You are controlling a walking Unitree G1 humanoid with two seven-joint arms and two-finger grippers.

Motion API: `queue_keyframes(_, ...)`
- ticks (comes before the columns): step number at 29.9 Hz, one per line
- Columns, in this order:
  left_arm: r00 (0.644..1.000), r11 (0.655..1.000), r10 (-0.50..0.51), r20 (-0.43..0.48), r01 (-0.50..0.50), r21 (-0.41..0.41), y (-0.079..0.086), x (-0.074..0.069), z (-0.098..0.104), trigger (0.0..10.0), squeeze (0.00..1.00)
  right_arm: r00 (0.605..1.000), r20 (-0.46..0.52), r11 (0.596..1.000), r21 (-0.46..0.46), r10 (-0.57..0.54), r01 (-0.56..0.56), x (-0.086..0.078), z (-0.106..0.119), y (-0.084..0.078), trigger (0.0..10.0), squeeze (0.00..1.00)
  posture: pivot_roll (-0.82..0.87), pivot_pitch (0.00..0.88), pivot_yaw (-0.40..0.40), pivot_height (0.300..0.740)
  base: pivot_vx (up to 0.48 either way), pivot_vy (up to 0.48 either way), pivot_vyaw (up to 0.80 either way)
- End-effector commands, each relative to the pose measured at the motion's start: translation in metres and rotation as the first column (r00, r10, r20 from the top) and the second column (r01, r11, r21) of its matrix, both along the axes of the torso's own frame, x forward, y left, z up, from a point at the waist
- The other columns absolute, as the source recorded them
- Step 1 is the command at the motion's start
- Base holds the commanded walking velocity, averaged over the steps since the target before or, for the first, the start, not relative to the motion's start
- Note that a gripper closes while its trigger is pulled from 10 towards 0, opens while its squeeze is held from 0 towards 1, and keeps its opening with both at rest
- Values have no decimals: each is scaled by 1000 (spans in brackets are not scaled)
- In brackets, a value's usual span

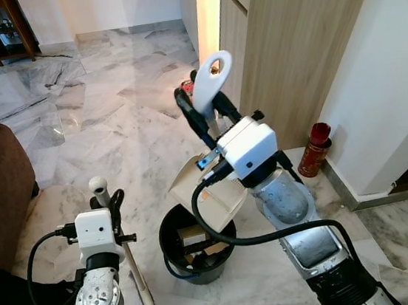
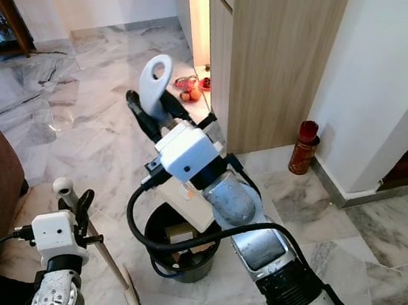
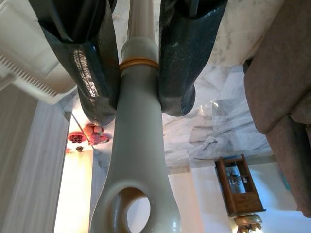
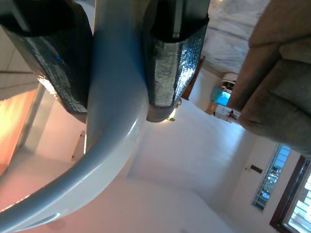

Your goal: Sweep floor

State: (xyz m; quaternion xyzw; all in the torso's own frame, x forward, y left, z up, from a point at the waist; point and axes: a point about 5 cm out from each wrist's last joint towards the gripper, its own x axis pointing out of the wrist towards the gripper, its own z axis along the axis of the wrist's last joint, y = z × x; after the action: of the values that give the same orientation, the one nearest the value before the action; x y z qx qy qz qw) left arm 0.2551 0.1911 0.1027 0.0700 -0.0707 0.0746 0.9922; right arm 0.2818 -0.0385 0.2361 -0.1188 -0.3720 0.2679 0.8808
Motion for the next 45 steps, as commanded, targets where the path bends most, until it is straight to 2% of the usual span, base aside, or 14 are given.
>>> queue_keyframes(1, 998, 1000, -9, 64, 8, 5, -2, 3, 12, 10000, 0, 997, 71, 998, 39, 36, -39, -10, 16, 2, 10000, 0, 152, 57, -36, 740, 0, 0, 0)
queue_keyframes(12, 998, 1000, -8, 66, 8, 3, -2, 3, 12, 10000, 0, 991, 130, 1000, 0, -11, 11, -10, 18, -1, 10000, 0, 153, 62, -36, 740, 0, 0, 0)
queue_keyframes(25, 998, 1000, -6, 63, 6, 0, -3, 2, 11, 10000, 0, 990, 137, 1000, -23, -16, 19, -10, 17, 0, 10000, 0, 152, 72, -40, 740, 0, 0, 0)
queue_keyframes(28, 998, 1000, -6, 63, 7, -1, -4, 3, 11, 10000, 0, 985, 171, 997, -67, -21, 33, -12, 16, 2, 10000, 0, 150, 75, -40, 740, 0, 0, 0)
queue_keyframes(35, 998, 1000, -4, 64, 4, -2, -4, 3, 11, 10000, 0, 988, 155, 998, -58, -26, 35, -10, 15, 2, 10000, 0, 148, 80, -42, 740, 0, 0, 0)
queue_keyframes(40, 998, 1000, -3, 63, 3, -3, -4, 3, 11, 10000, 0, 981, 171, 993, -48, -95, 104, -6, 16, -6, 10000, 0, 146, 80, -41, 740, 0, 0, 0)
queue_keyframes(43, 998, 1000, -6, 62, 7, -3, -5, 2, 10, 10000, 0, 950, 191, 966, -35, -246, 257, 6, 18, -25, 10000, 0, 145, 77, -41, 740, 0, 0, 0)
queue_keyframes(44, 998, 1000, -6, 62, 7, -3, -5, 2, 10, 10000, 0, 950, 191, 966, -35, -246, 257, 6, 18, -25, 10000, 0, 145, 77, -41, 740, 0, 0, 0)
queue_keyframes(45, 998, 1000, -7, 62, 7, -2, -5, 2, 10, 10000, 0, 924, 190, 939, -30, -332, 344, 12, 19, -36, 10000, 0, 145, 77, -41, 740, 0, 0, 0)
